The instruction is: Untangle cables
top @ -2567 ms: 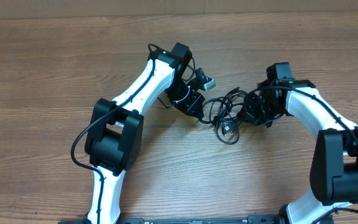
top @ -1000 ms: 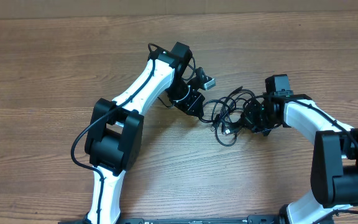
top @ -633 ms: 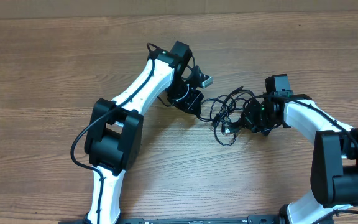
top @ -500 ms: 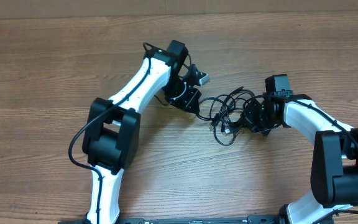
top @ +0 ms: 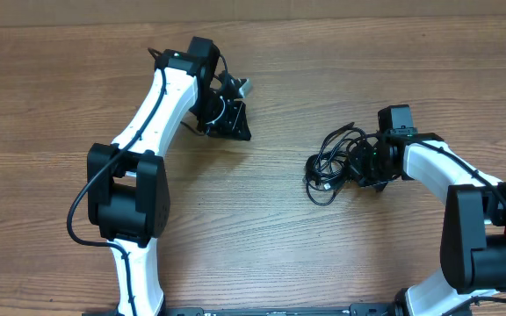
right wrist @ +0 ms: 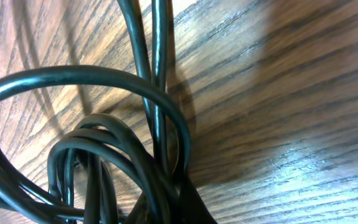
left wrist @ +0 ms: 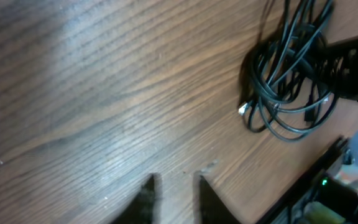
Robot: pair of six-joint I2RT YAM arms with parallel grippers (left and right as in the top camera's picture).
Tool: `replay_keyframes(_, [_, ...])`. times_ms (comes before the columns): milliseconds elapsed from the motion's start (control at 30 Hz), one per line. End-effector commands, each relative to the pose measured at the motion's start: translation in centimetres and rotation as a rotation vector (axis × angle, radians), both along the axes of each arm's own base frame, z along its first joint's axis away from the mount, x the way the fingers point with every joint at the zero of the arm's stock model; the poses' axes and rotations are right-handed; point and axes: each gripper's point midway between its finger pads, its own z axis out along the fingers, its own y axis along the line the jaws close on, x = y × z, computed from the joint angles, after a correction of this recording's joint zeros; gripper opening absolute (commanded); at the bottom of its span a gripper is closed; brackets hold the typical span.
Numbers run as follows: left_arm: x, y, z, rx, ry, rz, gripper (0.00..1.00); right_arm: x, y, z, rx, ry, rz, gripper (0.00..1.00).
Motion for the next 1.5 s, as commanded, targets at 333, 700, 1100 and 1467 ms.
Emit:
replay_keyframes(333, [-1.9, -3.5, 1.4, 0.004, -0.051, -0.125, 0.56, -2.9, 5.9, 5.6, 0.386, -0.064, 0.354, 0.21])
replay_keyframes(700, [-2.0, -3.6, 1.3, 0.006, -0.045, -0.12, 0.54, -1.0, 3.6, 9.1, 0.198, -0.096, 0.339, 0.77])
replay_keyframes(1100, [-2.2, -3.8, 1.0, 0.019, -0.007, -0.075, 0.45, -2.0, 3.3, 7.0, 0.152, -0.044, 0.308, 0.61])
replay_keyframes(1467, [-2.9, -5.3, 0.7, 0.049, -0.023, -0.106, 0.47, -3.3, 4.1, 3.3, 0.081, 0.005, 0.228, 0.35])
